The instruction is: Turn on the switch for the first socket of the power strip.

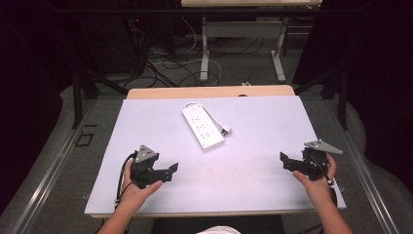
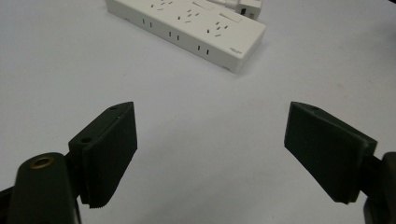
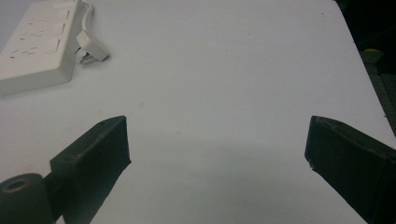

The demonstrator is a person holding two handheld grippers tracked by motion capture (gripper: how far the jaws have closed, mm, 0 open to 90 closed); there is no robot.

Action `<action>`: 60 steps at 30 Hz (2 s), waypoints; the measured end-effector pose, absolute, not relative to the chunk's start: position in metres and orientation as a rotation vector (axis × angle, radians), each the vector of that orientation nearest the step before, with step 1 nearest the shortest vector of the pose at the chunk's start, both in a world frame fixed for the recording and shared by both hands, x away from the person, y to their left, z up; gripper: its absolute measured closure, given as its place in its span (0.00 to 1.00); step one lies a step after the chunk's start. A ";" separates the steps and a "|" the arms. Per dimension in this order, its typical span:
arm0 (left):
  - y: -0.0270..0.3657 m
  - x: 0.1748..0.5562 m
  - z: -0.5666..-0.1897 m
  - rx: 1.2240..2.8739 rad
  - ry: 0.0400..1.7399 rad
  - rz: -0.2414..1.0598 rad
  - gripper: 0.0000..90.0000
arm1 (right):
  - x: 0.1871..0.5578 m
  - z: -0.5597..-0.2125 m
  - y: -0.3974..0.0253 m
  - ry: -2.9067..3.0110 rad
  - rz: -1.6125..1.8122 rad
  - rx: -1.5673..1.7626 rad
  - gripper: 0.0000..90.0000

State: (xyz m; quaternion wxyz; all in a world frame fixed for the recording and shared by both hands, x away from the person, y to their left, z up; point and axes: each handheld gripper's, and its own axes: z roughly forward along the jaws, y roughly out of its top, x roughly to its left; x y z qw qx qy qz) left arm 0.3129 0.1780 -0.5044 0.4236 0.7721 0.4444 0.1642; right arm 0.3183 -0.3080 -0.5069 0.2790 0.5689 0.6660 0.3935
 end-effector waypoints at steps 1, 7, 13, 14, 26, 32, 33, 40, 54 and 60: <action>0.177 0.313 -0.504 1.931 1.111 0.409 0.19 | 0.318 -0.507 -0.308 1.787 1.056 1.526 0.07; 0.175 0.317 -0.502 1.931 1.124 0.384 0.29 | 0.319 -0.508 -0.307 1.781 1.053 1.516 0.07; 0.172 0.324 -0.499 1.930 1.141 0.372 0.36 | 0.319 -0.509 -0.306 1.779 1.054 1.519 0.07; 0.172 0.325 -0.498 1.945 1.143 0.366 0.37 | 0.319 -0.509 -0.306 1.783 1.052 1.512 0.07; 0.169 0.342 -0.483 1.899 1.180 0.331 0.46 | 0.319 -0.511 -0.304 1.776 1.057 1.517 0.07; 0.167 0.354 -0.470 1.907 1.181 0.297 0.45 | 0.319 -0.510 -0.304 1.794 1.058 1.515 0.07; 0.167 0.354 -0.470 1.907 1.181 0.297 0.44 | 0.318 -0.510 -0.304 1.794 1.057 1.515 0.07; 0.162 0.362 -0.458 1.935 1.159 0.303 0.42 | 0.319 -0.510 -0.304 1.791 1.056 1.517 0.07; 0.144 0.378 -0.433 1.988 1.099 0.322 0.43 | 0.319 -0.511 -0.304 1.794 1.052 1.521 0.07; 0.138 0.386 -0.426 1.996 1.117 0.312 0.44 | 0.319 -0.511 -0.304 1.793 1.055 1.522 0.07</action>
